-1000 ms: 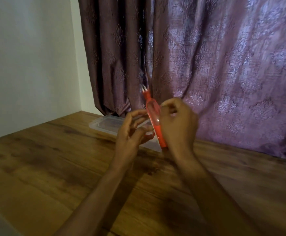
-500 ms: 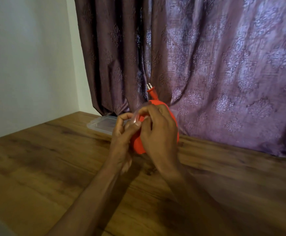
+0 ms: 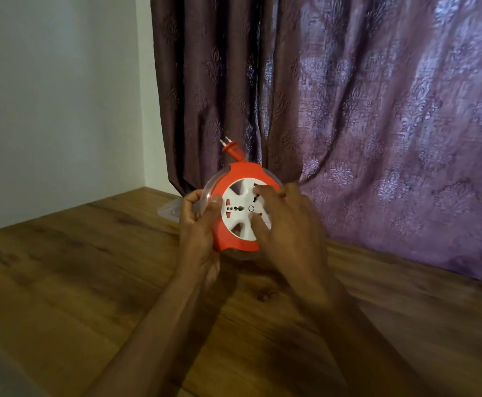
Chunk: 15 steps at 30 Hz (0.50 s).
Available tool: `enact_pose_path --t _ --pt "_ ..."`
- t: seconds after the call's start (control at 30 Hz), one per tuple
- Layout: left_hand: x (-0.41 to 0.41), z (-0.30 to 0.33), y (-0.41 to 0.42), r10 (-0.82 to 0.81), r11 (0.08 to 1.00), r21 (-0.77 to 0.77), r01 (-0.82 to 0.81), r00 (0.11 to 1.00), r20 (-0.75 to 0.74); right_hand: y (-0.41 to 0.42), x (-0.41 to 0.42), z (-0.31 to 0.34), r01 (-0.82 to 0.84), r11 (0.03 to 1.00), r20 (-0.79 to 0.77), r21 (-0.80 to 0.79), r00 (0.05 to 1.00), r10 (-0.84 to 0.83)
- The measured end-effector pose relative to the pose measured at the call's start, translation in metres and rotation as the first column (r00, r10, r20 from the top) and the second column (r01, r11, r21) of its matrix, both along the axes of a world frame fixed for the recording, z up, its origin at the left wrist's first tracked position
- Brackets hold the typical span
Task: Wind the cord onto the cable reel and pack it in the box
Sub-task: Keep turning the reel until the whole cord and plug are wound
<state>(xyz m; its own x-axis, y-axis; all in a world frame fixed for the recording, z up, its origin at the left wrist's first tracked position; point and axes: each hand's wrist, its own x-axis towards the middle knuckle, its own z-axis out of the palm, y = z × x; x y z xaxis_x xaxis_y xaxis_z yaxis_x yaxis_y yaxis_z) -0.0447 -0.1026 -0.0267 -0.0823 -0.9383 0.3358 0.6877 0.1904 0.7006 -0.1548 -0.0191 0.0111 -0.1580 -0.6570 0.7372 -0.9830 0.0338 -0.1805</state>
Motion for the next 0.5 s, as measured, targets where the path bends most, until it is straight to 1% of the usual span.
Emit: enact_pose_path --t 0.1,0.33,0.4,0.5 --pt "0.003 0.001 0.0 0.024 0.999 -0.037 -0.023 1.0 0.02 -0.003 0.012 -0.008 0.015 0.998 -0.091 0.069 0.996 -0.009" --pt "-0.002 0.001 0.01 0.099 0.978 -0.193 -0.079 0.99 0.097 -0.003 0.02 -0.017 0.179 0.982 -0.097 0.058 0.98 -0.173" --pt "-0.002 0.001 0.011 0.12 0.972 -0.213 -0.097 0.988 0.1 -0.005 0.019 -0.018 0.149 0.987 -0.075 0.059 0.987 -0.145" --pt "-0.002 0.002 0.011 0.168 0.961 -0.242 -0.136 0.979 0.115 -0.003 0.019 -0.016 0.071 0.997 0.037 -0.004 0.997 -0.071"
